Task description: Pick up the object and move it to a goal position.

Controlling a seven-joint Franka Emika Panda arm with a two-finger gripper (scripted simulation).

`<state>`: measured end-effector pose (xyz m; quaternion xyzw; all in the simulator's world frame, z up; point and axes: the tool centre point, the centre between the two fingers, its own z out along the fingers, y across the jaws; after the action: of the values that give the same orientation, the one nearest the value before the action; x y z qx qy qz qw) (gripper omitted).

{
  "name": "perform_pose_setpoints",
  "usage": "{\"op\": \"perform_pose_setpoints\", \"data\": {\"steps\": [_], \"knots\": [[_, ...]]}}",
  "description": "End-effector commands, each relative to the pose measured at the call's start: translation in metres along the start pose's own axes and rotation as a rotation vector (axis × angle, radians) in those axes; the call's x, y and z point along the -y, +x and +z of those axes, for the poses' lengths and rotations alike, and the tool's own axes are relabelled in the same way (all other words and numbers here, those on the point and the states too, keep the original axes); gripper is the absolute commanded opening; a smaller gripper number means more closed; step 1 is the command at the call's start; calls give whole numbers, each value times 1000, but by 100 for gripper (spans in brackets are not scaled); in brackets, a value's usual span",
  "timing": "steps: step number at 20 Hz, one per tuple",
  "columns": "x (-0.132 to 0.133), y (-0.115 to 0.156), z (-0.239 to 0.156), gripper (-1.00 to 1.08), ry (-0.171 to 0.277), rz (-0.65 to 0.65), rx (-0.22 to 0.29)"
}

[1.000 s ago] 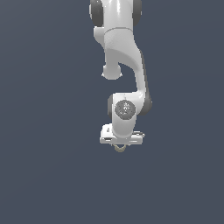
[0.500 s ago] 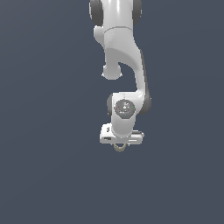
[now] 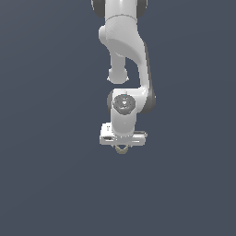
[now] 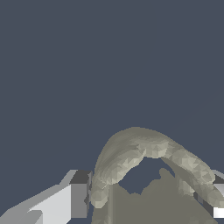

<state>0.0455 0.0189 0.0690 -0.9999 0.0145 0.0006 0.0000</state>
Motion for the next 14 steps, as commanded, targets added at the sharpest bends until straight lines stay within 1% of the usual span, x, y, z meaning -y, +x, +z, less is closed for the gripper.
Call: {"op": "perform_pose_setpoints", "data": {"steps": [1,5,14], "knots": [[-11,-8,-13,-100,0,1,-1],[-32,-24,-39,-100,0,1,-1],[-90,-67,-110,-100,1,1,-1]]}}
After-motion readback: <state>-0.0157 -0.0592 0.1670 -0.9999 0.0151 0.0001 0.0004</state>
